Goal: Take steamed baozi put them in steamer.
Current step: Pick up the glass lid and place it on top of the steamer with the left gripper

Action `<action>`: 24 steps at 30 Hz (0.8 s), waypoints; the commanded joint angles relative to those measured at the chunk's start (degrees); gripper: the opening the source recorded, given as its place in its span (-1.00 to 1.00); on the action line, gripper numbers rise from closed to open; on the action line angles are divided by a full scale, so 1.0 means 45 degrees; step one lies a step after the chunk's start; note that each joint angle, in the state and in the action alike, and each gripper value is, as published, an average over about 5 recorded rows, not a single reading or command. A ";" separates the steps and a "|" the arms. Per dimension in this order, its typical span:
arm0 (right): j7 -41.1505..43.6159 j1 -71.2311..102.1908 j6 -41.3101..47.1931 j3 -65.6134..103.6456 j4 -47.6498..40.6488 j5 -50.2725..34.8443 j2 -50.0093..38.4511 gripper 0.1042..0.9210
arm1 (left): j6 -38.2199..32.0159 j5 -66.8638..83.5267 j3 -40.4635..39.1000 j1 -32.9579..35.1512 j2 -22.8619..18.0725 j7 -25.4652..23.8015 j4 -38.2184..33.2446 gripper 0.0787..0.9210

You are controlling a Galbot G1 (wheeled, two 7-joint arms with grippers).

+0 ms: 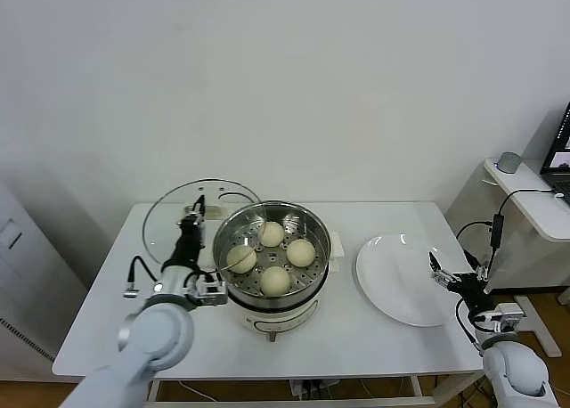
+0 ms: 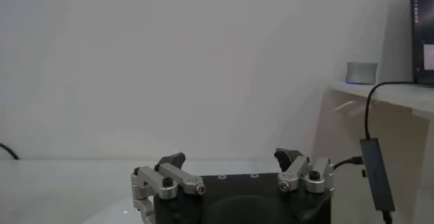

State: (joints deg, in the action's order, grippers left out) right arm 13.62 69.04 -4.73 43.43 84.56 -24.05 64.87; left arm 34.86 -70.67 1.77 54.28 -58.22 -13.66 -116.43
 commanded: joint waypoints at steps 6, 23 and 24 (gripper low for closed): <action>-0.0018 -0.0015 -0.0036 0.0014 -0.0134 0.0083 0.0030 0.76 | 0.0603 -0.0948 -0.1978 -0.1041 -0.1516 -0.0102 0.1221 -0.94; 0.0010 -0.0031 -0.0056 0.0011 -0.0248 0.0189 0.0153 0.76 | 0.0996 -0.1550 -0.2751 -0.1044 -0.2501 0.0014 0.1608 -0.94; 0.0014 -0.0027 -0.0057 0.0016 -0.0250 0.0191 0.0155 0.76 | 0.1022 -0.1574 -0.2797 -0.1043 -0.2553 0.0016 0.1640 -0.94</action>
State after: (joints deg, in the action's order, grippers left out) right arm 13.63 68.89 -4.94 43.45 83.49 -23.26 65.53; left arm 38.48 -76.49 -8.27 50.05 -66.95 -13.83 -110.18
